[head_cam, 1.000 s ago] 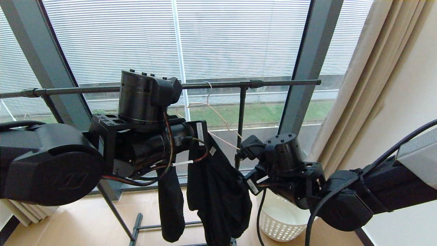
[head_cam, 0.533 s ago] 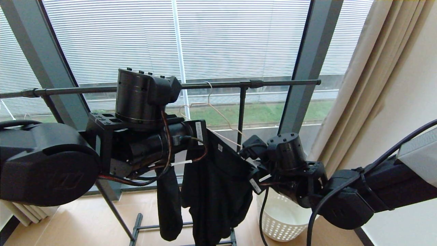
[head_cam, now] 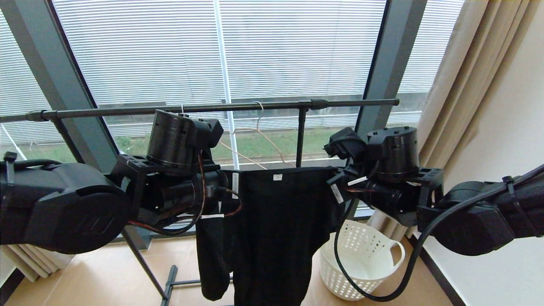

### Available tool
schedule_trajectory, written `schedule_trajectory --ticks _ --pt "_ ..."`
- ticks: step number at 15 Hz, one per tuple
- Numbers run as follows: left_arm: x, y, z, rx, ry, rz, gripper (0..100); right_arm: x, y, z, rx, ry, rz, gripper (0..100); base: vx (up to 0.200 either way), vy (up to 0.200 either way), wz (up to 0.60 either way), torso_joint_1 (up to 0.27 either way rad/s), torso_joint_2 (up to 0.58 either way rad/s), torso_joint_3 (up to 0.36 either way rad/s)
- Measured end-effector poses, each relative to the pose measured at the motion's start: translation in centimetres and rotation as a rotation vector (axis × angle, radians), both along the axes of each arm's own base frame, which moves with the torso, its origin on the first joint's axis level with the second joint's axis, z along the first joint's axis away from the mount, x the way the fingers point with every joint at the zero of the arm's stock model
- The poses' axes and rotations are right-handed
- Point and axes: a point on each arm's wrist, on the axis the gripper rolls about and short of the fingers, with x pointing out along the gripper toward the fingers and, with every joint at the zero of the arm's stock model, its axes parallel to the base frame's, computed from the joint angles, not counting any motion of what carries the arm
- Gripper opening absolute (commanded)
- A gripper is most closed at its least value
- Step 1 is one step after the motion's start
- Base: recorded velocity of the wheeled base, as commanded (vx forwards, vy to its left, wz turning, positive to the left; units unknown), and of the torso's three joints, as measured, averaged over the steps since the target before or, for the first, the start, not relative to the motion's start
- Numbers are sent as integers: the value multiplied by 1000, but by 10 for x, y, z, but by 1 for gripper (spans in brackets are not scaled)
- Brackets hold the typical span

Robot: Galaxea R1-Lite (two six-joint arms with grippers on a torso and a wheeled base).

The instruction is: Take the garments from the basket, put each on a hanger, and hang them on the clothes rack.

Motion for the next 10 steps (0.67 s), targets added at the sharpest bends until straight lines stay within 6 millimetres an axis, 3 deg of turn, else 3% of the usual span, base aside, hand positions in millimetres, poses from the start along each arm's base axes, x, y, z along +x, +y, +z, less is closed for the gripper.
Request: schedule_trajectory --ticks 6,10 --pt "1 -1 6 16 -27 -35 0 -30 20 45 -24 -66 -51 0 0 0 0 0 0 0" --pt "-10 7 7 16 -25 -34 0 -44 15 57 4 -88 -41 0 0 0 0 0 0 0"
